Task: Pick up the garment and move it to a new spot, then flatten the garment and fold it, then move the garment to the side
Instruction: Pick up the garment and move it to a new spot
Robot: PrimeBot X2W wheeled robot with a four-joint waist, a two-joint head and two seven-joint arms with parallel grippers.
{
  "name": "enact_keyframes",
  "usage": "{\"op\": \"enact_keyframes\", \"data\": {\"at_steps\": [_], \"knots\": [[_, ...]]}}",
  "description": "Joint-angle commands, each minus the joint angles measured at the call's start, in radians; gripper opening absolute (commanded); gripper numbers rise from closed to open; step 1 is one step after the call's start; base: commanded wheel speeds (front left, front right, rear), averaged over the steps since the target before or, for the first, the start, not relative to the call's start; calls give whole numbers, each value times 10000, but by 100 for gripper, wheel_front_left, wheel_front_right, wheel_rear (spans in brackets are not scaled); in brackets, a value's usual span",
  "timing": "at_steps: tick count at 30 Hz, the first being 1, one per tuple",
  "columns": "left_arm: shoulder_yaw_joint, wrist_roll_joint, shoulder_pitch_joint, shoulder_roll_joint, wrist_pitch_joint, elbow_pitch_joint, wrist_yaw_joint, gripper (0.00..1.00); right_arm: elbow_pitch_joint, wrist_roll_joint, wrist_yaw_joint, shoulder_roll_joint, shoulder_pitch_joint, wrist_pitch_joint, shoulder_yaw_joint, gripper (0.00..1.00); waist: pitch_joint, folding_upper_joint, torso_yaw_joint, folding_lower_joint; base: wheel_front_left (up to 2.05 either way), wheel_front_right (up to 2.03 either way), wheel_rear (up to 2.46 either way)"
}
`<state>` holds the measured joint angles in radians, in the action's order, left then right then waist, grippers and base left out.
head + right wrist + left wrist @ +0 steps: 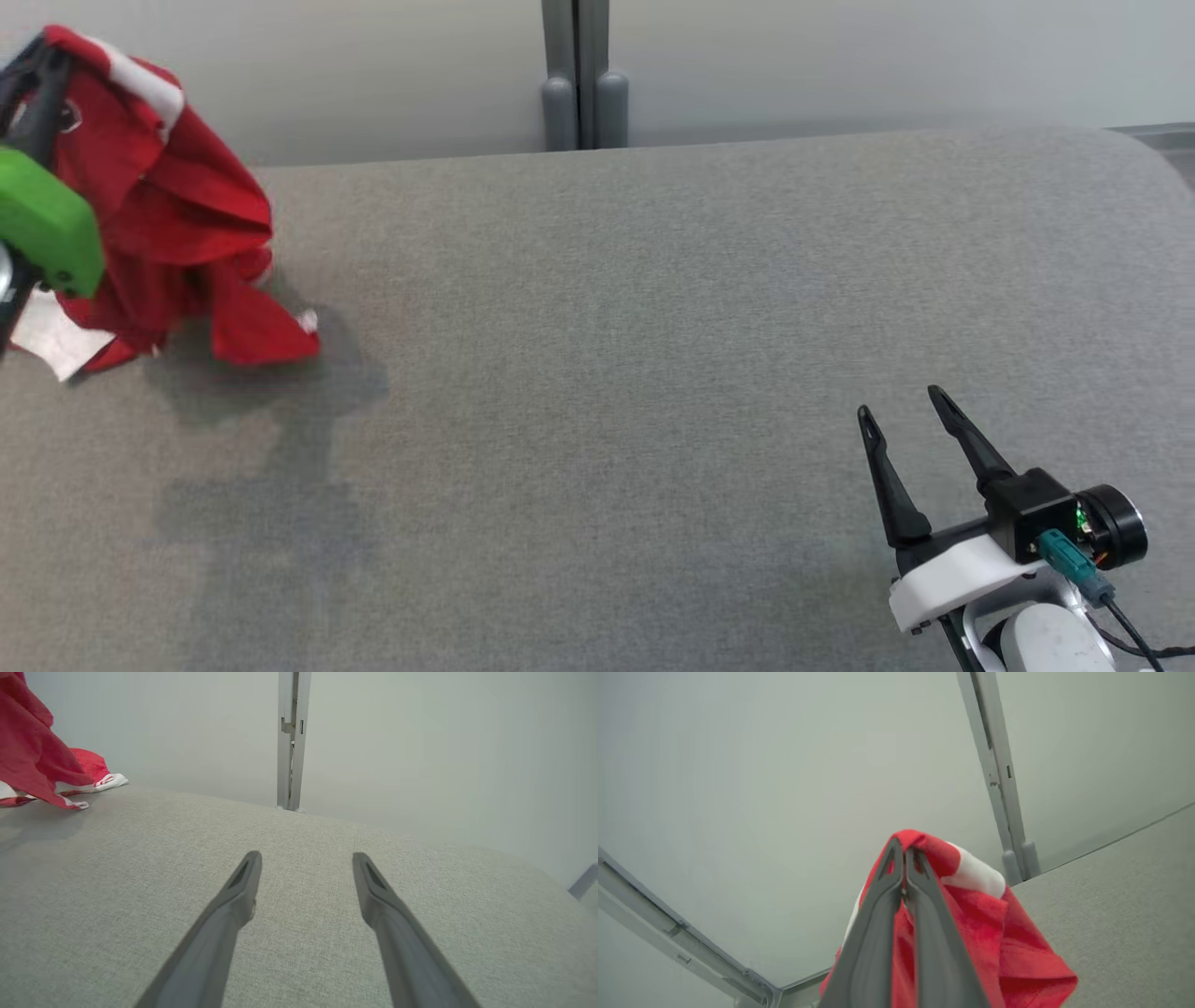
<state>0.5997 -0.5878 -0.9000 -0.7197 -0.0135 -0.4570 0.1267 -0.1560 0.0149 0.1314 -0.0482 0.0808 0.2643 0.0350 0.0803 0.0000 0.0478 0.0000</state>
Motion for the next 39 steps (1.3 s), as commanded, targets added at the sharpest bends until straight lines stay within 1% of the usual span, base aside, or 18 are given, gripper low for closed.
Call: {"op": "enact_keyframes", "data": {"at_steps": [1,4,6,9,13,17,22,24,26,30,31,32,33,35,39], "knots": [[152,94,-186,195,-43,265,7,0,-23,-88,-13,-40,-200,4,-80,100,-589,0,-666,0,0,0,0],[517,179,-318,512,-175,805,17,0,-34,-77,-13,-40,-320,4,-175,100,-689,0,-892,0,0,0,0],[674,95,-380,852,-228,1041,20,0,-30,-77,-13,-40,-343,4,-221,100,-714,0,-1006,0,0,0,0],[864,-9,-276,1526,-116,1229,-128,0,-41,-115,-13,-40,-371,4,-274,100,-733,0,-1147,0,0,0,0],[1168,-156,186,2596,274,1097,-339,0,-9,-165,-14,-37,-313,4,-244,100,-662,0,-1304,0,0,0,0],[1589,-329,596,3805,776,430,-354,0,10,-210,-14,-37,-167,4,-130,100,-387,0,-1432,0,0,0,0],[2124,-475,1120,5352,1455,-877,-340,0,8,-290,-14,-40,86,2,83,100,102,0,-1685,0,0,0,0],[2333,-485,1273,5864,1688,-1436,-303,0,-1,-313,-14,-40,174,4,127,100,298,0,-1786,0,0,0,0],[2503,-526,1398,6176,1913,-1993,-280,0,-26,-319,-12,-37,279,4,174,100,492,0,-1894,0,0,0,0],[2925,-641,1623,6588,2179,-2882,-209,0,-74,-356,-14,-37,428,4,283,100,800,0,-2125,0,0,0,0],[3024,-702,1647,6649,2248,-2998,-167,17,-71,-374,-14,-40,448,4,269,100,863,0,-2164,0,0,0,0],[3110,-738,1675,6667,2328,-3076,-137,61,-79,-378,-14,-46,464,4,248,100,890,0,-2179,0,0,0,0],[3244,-762,1729,6663,2401,-3143,-116,100,-95,-375,-14,-40,467,4,227,100,911,0,-2187,0,0,0,0],[3424,-833,1810,6663,2513,-3194,-96,100,-122,-353,-14,-37,450,4,192,100,927,0,-2173,0,0,0,0],[3776,-1137,1942,6672,2716,-2818,-78,100,-182,-260,-14,-37,338,4,78,100,837,0,-2016,0,0,0,0]]}}
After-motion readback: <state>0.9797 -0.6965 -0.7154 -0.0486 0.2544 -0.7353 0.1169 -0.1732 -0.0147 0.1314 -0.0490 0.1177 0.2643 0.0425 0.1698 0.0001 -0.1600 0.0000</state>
